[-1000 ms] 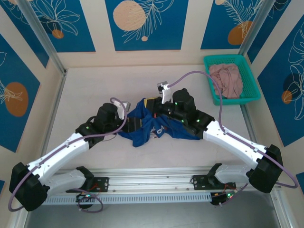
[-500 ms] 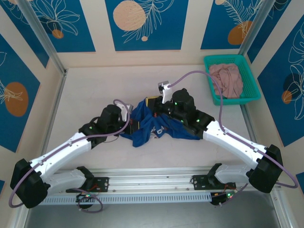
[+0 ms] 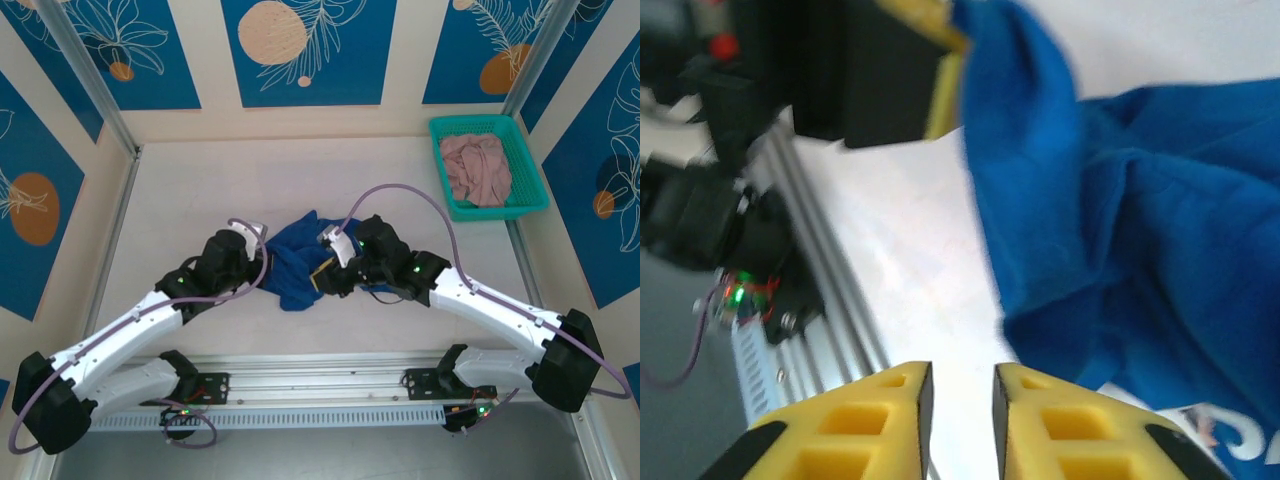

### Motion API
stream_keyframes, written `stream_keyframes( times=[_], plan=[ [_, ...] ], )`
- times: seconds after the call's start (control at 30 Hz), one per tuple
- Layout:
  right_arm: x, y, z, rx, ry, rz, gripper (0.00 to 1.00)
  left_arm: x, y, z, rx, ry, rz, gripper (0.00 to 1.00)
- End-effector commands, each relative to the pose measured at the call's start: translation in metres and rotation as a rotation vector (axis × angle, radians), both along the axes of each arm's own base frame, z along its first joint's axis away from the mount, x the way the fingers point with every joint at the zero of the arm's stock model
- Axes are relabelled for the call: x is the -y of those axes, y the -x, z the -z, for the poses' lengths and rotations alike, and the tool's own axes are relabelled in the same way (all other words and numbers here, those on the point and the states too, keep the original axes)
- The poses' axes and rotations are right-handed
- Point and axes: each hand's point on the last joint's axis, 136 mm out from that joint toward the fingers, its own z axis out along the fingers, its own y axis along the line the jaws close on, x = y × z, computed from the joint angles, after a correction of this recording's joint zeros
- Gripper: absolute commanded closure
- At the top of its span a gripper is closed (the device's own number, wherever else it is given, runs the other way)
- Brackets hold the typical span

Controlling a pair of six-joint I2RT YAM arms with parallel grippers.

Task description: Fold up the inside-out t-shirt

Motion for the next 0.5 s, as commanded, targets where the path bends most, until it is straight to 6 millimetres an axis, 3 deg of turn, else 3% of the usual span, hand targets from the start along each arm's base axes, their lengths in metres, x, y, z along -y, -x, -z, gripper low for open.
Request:
stream_keyframes(
  times=[0.0, 0.13, 0.23, 0.47],
  plan=[
    [-0.001, 0.016, -0.004, -0.012, -0.018, -0.093, 0.69, 0.001, -0.007, 0.001, 0.059, -0.027, 0.028, 1.0],
    [0.002, -0.008, -0.01, 0.044, -0.026, -0.02, 0.63, 0.002, -0.005, 0.002, 0.052, -0.028, 0.038, 1.0],
    [-0.002, -0.018, 0.003, 0.063, 0.024, -0.012, 0.62, 0.004, -0.003, 0.002, 0.048, -0.02, 0.047, 1.0],
    [-0.029, -0.008, 0.021, -0.062, -0.017, -0.07, 0.59, 0.003, -0.002, 0.001, 0.036, -0.024, 0.048, 1.0]
  ],
)
